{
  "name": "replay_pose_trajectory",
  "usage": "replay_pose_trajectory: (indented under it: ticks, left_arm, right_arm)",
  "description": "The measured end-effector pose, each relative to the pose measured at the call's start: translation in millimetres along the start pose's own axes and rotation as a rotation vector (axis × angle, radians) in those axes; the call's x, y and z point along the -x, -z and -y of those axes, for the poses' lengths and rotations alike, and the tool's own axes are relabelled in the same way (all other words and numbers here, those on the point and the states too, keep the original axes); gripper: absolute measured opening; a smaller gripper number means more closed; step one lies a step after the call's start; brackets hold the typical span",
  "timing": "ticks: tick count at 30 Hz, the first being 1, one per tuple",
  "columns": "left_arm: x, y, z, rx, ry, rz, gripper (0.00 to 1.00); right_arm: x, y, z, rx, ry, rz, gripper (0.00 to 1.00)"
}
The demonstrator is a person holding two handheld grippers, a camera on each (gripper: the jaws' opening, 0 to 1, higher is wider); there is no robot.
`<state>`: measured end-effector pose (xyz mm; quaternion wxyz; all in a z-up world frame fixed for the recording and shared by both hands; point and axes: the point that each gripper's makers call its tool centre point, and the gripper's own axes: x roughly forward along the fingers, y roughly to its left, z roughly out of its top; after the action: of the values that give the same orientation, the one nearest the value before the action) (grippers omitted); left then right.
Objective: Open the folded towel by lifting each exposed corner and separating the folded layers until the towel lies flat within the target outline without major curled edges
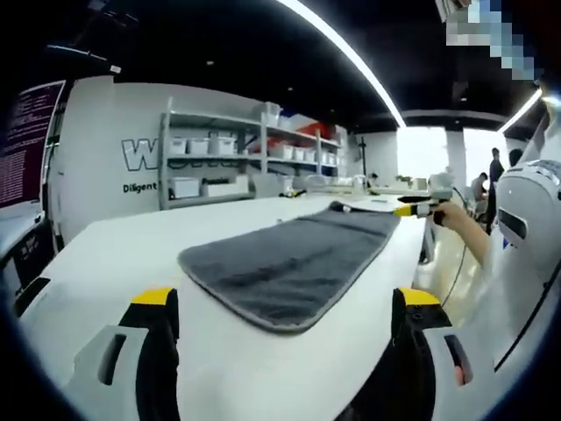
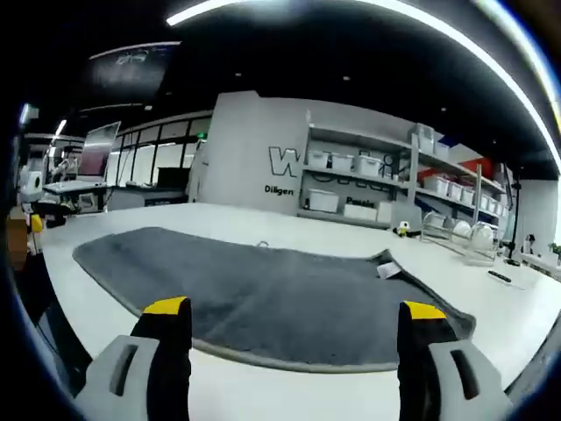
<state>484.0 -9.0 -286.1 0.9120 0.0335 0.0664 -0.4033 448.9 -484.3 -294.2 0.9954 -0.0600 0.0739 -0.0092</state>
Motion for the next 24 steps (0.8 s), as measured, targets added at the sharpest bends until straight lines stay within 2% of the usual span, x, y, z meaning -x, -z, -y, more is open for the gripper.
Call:
replay_pose_trajectory:
  ticks: [4, 7, 9, 15, 20, 24]
  left_arm:
    - [1, 2.0, -0.3, 0.002, -0.005, -0.001, 0.99]
    - [2, 4.2, -3.2, 0.008, -0.023, 0.012, 0.99]
    - [3, 7.0, -5.1, 0.018, -0.029, 0.010, 0.99]
    - [10, 14.1, -9.5, 0.027, -0.042, -0.004, 0.99]
    - [12, 16.7, -12.0, 0.025, -0.062, -0.005, 0.99]
    - [11, 19.6, -9.6, 0.035, -0.051, -0.007, 0.99]
  right_arm:
    - [11, 6.7, -10, -0.043, 0.014, 0.017, 1.00]
    - [13, 20.2, -8, -0.067, 0.074, -0.015, 1.00]
    - [11, 25.5, -14, -0.066, 0.075, -0.024, 1.00]
    - [5, 28.7, -50, -0.066, -0.020, -0.050, 1.00]
    - [4, 21.6, -71, -0.047, -0.046, -0.044, 1.00]
    - [1, 15.0, -86, -0.017, -0.062, -0.042, 1.00]
